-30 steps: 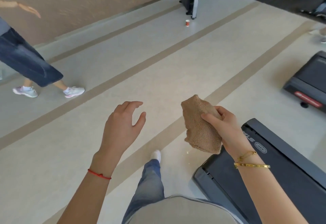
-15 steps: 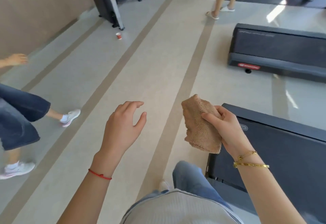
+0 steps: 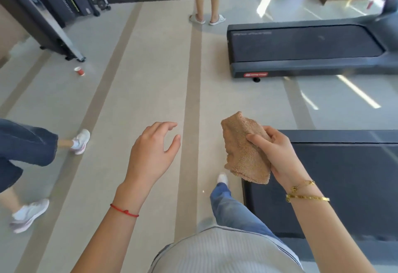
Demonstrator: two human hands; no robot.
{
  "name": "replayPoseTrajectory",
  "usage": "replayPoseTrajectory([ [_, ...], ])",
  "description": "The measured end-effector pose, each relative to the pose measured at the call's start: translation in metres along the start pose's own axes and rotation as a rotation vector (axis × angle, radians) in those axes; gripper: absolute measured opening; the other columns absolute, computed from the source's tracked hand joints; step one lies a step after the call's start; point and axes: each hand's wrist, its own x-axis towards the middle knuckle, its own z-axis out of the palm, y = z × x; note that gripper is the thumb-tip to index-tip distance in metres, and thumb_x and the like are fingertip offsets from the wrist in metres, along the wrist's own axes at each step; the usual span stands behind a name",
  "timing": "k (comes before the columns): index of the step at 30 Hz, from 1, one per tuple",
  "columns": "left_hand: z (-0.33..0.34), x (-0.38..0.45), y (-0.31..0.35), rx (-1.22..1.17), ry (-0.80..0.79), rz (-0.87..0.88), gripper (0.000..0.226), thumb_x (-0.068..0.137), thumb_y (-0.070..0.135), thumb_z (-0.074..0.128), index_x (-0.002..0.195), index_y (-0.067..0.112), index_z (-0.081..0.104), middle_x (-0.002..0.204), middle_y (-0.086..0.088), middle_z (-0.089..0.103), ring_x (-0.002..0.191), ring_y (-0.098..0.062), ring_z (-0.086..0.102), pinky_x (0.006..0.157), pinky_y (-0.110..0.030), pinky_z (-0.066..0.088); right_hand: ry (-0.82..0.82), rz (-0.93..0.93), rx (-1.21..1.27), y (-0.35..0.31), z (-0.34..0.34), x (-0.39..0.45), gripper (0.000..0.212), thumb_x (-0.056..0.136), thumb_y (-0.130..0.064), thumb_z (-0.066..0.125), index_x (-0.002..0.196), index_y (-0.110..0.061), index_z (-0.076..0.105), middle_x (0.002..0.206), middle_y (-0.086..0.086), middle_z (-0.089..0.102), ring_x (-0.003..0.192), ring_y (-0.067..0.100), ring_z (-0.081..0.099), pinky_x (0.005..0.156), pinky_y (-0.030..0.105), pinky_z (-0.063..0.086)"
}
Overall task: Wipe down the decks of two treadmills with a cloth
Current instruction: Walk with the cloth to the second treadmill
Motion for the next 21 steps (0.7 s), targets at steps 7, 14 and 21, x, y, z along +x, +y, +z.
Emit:
replayPoseTrajectory([
  [7, 0.045, 0.153, 0.045, -0.021, -0.032, 0.094, 0.029, 0.095, 0.035, 0.057, 0.121, 0.026, 0.063, 0.117, 0.015, 0.063, 0.109, -0.008, 0.057, 0.08, -0.021, 0.039, 0.06, -0.013, 0.009, -0.065, -0.036, 0.124, 0.031, 0.085, -0.024, 0.075, 0.113, -0.016, 0.064, 0.108, 0.011, 0.072, 0.097, 0.027, 0.07, 0.08, 0.043, 0.059],
  [14, 0.08, 0.269, 0.084, -0.049, -0.071, 0.14, 0.03, 0.094, 0.036, 0.055, 0.121, 0.026, 0.062, 0.116, 0.013, 0.063, 0.108, -0.011, 0.058, 0.079, -0.025, 0.042, 0.126, 0.011, 0.044, -0.113, -0.065, 0.22, 0.029, 0.084, -0.022, 0.076, 0.11, -0.014, 0.065, 0.108, 0.013, 0.071, 0.097, 0.031, 0.07, 0.08, 0.044, 0.059],
  [21, 0.118, 0.372, 0.093, -0.055, -0.133, 0.185, 0.03, 0.095, 0.036, 0.055, 0.122, 0.026, 0.062, 0.118, 0.013, 0.064, 0.109, -0.011, 0.058, 0.08, -0.023, 0.041, 0.188, 0.031, 0.034, -0.137, -0.078, 0.306, 0.032, 0.085, -0.025, 0.075, 0.114, -0.014, 0.064, 0.109, 0.012, 0.07, 0.096, 0.027, 0.069, 0.067, 0.033, 0.054],
])
